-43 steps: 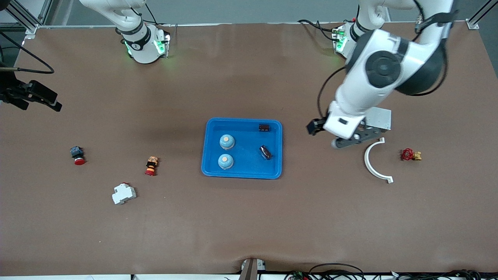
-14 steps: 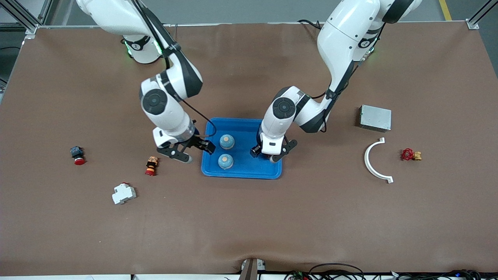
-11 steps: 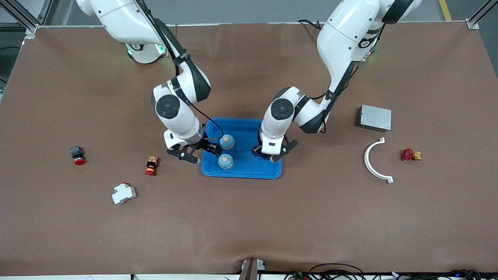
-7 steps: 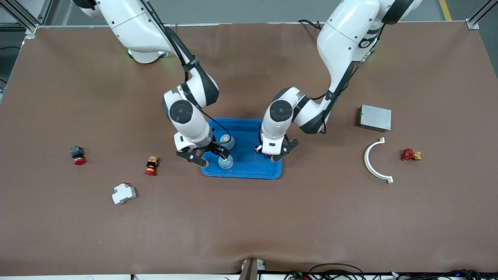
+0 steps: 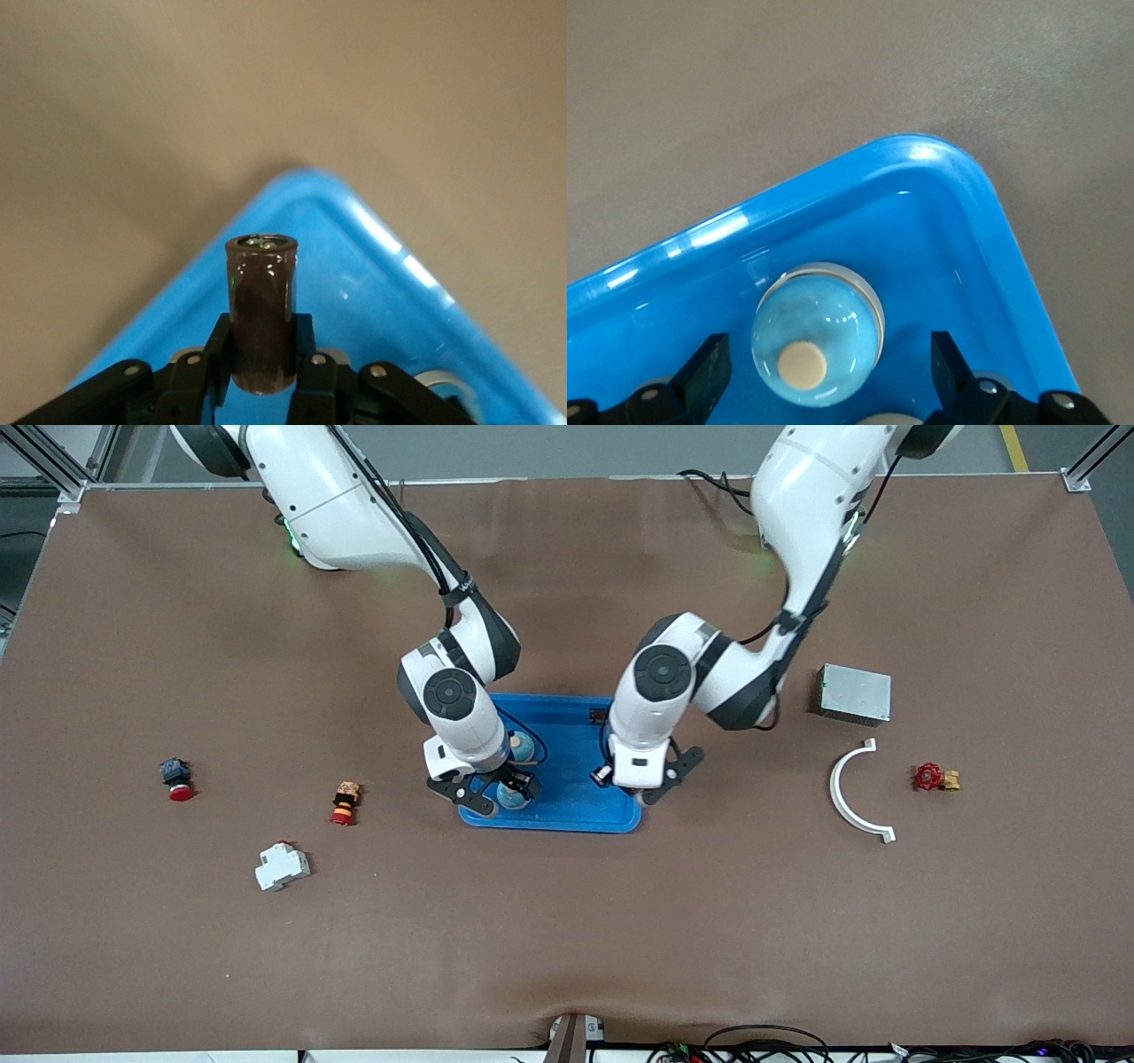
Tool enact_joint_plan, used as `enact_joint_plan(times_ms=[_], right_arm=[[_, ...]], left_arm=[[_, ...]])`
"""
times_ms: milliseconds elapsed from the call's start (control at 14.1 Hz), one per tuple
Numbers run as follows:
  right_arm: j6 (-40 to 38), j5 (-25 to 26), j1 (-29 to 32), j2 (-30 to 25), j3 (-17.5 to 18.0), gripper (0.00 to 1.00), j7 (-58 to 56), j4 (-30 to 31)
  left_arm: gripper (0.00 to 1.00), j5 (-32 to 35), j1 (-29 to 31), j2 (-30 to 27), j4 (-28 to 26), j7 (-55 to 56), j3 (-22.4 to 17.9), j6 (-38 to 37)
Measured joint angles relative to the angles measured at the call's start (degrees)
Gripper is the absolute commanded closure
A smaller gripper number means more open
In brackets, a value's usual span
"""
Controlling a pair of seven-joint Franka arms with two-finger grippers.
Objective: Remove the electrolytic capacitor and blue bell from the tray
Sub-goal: 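Lift the capacitor with the left gripper while the right gripper grasps a bell, then carry the capacitor with the left gripper while the right gripper carries the bell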
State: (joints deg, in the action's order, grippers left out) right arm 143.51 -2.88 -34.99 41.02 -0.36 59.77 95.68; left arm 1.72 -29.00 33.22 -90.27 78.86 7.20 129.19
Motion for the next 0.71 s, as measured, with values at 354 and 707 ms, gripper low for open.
enact_joint_plan(times_ms=[354, 707], right_arm=[[0.0, 0.7, -0.1, 1.2, -0.1, 0.00, 0.2, -0.9], [0.0, 1.7, -1.2, 2.7, -0.6, 0.59, 1.5, -2.2]], left_arm=[[1.00, 0.0, 8.2, -7.3, -0.7, -9.5, 0.0, -10.2], [1.00, 0.1, 16.6, -8.5, -2.2, -18.4, 0.0, -13.7]])
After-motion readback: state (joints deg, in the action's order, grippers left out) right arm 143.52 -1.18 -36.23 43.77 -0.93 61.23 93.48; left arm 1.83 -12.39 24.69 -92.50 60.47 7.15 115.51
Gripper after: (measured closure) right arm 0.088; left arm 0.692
